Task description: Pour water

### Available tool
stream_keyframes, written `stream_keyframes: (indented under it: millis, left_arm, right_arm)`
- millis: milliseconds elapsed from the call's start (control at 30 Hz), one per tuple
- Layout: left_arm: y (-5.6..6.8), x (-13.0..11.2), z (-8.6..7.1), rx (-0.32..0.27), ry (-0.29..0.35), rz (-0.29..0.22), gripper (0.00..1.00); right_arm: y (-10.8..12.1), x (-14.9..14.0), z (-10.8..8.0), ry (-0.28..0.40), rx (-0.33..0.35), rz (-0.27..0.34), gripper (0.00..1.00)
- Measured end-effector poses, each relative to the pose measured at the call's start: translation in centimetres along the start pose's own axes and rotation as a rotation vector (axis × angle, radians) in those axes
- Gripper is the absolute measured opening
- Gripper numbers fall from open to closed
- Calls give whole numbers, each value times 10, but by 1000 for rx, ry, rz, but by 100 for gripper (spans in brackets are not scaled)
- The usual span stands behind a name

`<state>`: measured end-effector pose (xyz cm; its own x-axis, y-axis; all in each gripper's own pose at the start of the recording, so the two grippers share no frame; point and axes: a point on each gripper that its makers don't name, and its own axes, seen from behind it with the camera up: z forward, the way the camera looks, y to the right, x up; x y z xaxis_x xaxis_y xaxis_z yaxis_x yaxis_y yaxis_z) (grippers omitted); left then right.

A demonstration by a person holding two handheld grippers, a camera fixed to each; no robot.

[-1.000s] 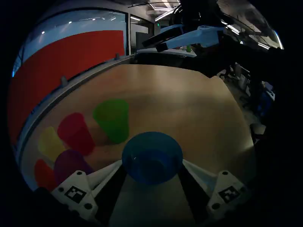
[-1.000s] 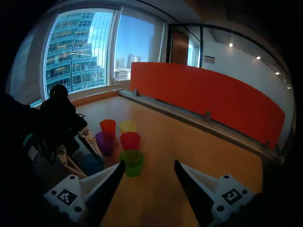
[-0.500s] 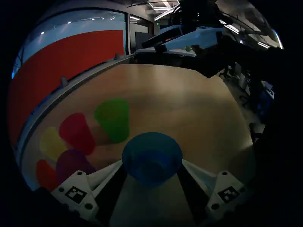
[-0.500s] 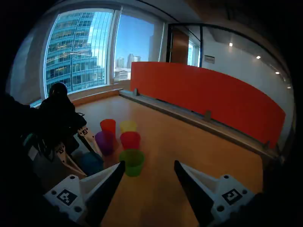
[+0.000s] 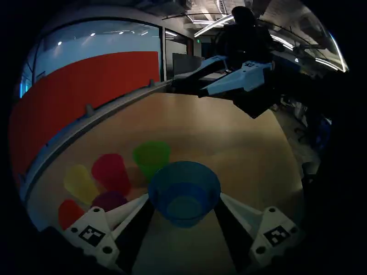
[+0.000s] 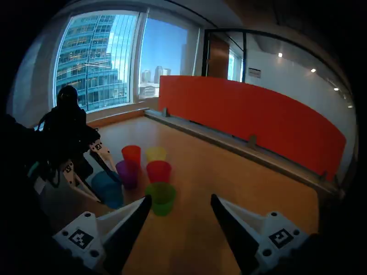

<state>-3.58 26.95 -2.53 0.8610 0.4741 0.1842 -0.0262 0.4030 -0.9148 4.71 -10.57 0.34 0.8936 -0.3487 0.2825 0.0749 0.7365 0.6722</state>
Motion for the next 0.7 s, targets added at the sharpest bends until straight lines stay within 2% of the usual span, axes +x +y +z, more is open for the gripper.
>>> stream_keyframes:
  millis: [300, 700]
  left_arm:
    - [-12, 23, -24, 53, 80, -18, 83]
    - [-39, 54, -63, 136, 177, -33, 83]
  right_arm:
    - [0, -2, 5, -1, -6, -4, 100]
    - [-8, -10, 18, -11, 7, -18, 100]
